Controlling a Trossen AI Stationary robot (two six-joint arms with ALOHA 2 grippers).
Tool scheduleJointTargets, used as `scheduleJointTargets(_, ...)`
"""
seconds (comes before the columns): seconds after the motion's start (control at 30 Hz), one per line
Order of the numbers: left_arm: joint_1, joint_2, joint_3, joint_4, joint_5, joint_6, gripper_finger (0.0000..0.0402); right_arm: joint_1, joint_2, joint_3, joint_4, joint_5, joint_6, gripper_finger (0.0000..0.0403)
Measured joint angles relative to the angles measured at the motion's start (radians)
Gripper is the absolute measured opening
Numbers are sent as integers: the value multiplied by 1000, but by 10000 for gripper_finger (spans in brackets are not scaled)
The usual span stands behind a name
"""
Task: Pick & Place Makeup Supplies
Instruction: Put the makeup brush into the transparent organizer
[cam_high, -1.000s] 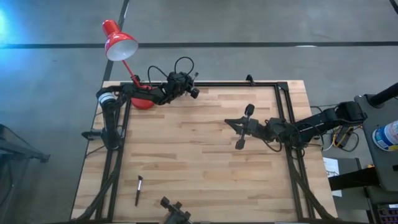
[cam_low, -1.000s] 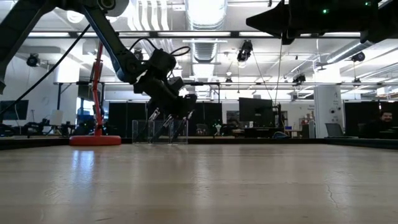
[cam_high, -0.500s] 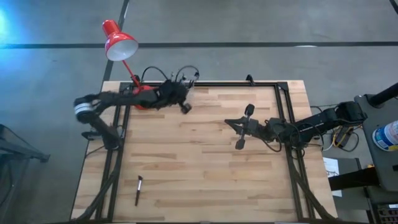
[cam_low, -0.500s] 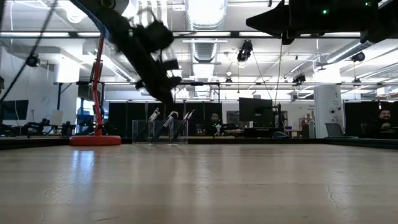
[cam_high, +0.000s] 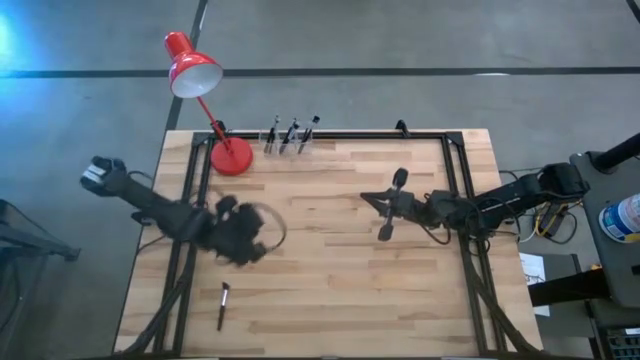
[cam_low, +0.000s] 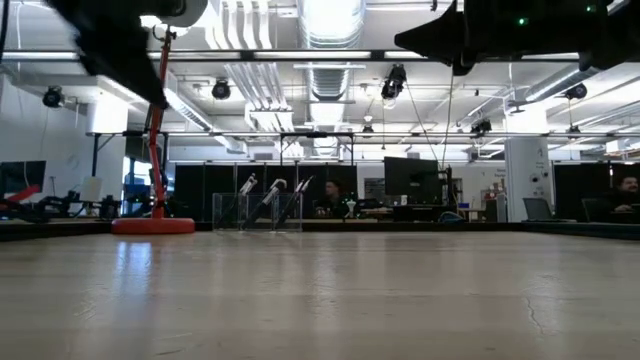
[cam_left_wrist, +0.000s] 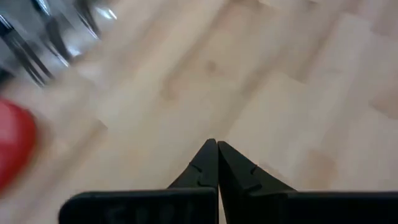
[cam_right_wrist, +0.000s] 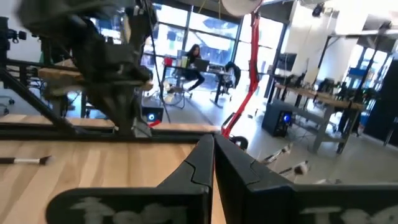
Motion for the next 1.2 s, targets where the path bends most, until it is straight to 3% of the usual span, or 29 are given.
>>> scheduleJointTargets(0.13,-194,25,0,-72,7,-292,0,0,28,-4,-41,-5,51,9)
scheduleJointTargets(0.27,-320,92,0,-116,57,-538,0,2,82,-9,-51,-43,91,9)
scheduleJointTargets(0.6,-471,361,48,-134,437,-1024,0,10,190,-7,-49,-68,140,9)
scheduleJointTargets(0.73,-528,437,101,-132,491,-1188,0,15,207,-7,-40,-111,137,9)
scheduleJointTargets(0.87,-577,489,144,-130,490,-1328,0,16,216,-7,-20,-166,136,9)
scheduleJointTargets(1.03,-585,556,186,-130,500,-1360,3,16,220,-7,-10,-218,133,9)
scheduleJointTargets(1.2,-585,574,198,-155,529,-1369,43,24,220,-7,-8,-219,131,9)
